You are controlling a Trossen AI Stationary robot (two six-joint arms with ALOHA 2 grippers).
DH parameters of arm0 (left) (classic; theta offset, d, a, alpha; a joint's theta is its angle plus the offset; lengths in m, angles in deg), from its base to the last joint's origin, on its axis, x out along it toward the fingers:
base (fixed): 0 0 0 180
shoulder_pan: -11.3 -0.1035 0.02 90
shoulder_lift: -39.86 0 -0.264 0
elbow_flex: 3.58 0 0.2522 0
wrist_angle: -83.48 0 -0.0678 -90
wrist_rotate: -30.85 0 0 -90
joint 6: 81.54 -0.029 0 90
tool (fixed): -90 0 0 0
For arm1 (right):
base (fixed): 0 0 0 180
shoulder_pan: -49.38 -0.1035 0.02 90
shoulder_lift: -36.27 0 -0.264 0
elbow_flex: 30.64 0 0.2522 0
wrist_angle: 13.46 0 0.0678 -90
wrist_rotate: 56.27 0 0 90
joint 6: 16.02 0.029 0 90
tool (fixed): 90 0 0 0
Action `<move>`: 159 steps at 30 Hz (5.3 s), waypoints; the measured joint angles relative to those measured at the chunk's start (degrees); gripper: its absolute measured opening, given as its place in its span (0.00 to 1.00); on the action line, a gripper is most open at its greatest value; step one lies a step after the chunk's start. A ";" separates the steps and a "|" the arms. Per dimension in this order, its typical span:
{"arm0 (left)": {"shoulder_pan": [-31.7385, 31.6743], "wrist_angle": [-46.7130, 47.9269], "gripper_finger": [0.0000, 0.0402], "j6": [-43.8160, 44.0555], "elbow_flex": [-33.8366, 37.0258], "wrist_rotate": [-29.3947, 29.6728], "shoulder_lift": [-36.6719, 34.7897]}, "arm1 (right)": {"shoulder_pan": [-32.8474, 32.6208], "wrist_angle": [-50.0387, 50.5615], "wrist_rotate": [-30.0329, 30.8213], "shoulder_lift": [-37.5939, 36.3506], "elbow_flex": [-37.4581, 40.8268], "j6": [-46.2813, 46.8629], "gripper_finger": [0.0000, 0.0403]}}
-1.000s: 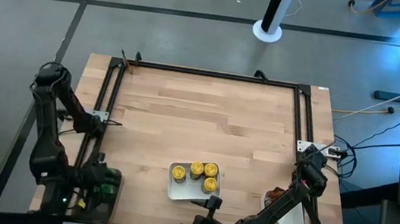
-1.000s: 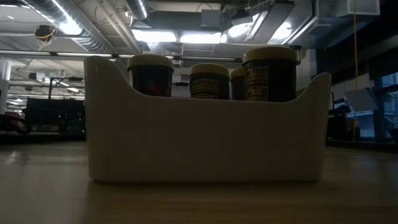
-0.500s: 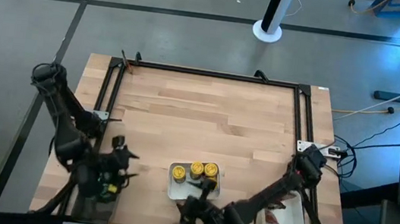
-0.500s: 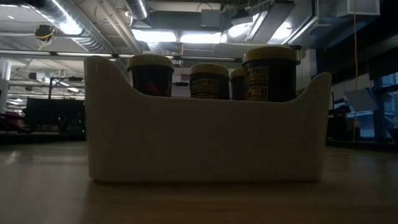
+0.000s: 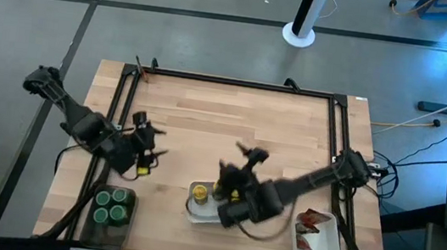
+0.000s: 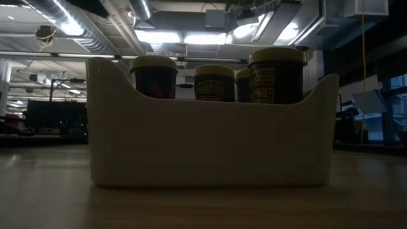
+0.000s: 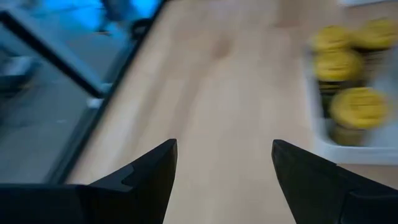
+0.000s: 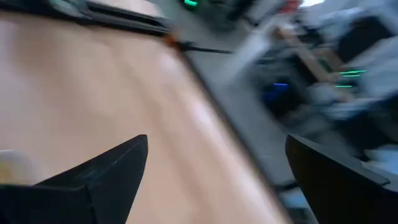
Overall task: Sort spices by type
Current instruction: Put the brown seasoning bag into the right white bin
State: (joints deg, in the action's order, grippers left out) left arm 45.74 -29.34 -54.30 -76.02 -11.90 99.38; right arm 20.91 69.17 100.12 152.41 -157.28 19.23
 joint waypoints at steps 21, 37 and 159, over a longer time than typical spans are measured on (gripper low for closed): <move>-39.07 1.58 0.63 -7.95 5.26 -0.06 -0.22 | 26.40 21.06 -8.47 -0.02 5.87 0.53 0.94; -67.49 -9.54 0.63 -8.96 8.59 -6.06 2.91 | 26.26 20.34 -1.75 -0.04 21.86 10.15 0.94; -89.35 7.49 0.00 -22.03 -13.94 -13.64 41.00 | 26.19 13.69 6.97 -0.04 27.21 15.94 0.94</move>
State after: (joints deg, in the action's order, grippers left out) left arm -43.60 -21.85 -76.34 -89.96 -25.54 140.38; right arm 47.10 82.86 107.09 152.36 -130.07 35.17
